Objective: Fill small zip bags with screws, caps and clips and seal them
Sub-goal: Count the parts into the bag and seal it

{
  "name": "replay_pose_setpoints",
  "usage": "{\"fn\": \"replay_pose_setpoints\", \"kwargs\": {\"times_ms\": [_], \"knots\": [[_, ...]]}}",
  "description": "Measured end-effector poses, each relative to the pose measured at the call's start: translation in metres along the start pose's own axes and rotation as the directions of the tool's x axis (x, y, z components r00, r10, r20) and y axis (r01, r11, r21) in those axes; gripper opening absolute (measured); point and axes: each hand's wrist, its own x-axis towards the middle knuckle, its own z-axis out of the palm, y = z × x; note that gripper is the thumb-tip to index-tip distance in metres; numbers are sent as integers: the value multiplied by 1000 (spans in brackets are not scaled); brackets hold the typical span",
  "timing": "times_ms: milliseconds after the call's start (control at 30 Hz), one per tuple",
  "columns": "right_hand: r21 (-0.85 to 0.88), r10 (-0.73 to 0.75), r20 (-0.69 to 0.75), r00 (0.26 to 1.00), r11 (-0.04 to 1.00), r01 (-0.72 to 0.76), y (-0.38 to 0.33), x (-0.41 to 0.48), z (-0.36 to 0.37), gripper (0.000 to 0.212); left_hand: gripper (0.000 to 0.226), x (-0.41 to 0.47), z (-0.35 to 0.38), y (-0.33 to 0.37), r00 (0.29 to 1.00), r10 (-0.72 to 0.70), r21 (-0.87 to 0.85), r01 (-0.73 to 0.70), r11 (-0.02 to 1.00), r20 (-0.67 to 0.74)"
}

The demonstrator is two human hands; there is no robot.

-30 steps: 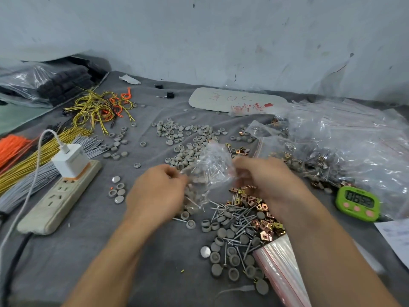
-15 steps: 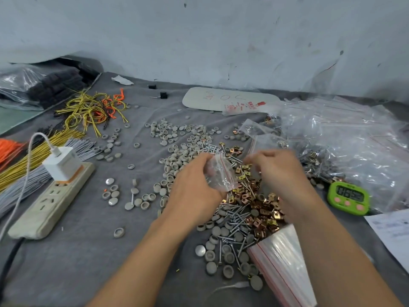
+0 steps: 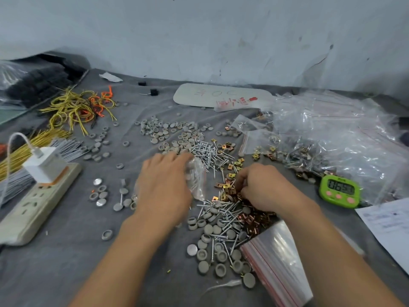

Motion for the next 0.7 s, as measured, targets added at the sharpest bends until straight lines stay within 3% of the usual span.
{"fn": "replay_pose_setpoints", "kwargs": {"times_ms": [100, 233, 300, 367, 433, 533, 700], "knots": [[44, 60, -91, 994, 997, -56, 3, -3, -4, 36, 87, 0, 11, 4, 977, -4, -96, 26, 995, 214], [177, 114, -128, 985, 980, -90, 8, -5, -9, 37, 105, 0, 13, 6, 952, 5, -166, 48, 985, 305], [339, 145, -198, 969, 938, -71, 11, -5, -9, 38, 113, 1, 9, 7, 941, 25, -194, 44, 980, 338], [589, 187, -205, 961, 808, -32, 12, -8, -9, 42, 116, 1, 5, 8, 930, 45, -230, 43, 972, 364], [806, 170, -126, 977, 592, 1, 12, -10, -6, 45, 117, 1, 2, 9, 924, 46, -278, 66, 958, 379], [946, 112, -47, 993, 323, 8, 11, -9, -4, 31, 115, 0, 0, 10, 926, 45, -311, 80, 947, 376], [987, 48, -14, 999, 158, 6, 4, -9, -1, 26, 112, -1, -3, 13, 931, 65, -314, 55, 948, 360]]}}
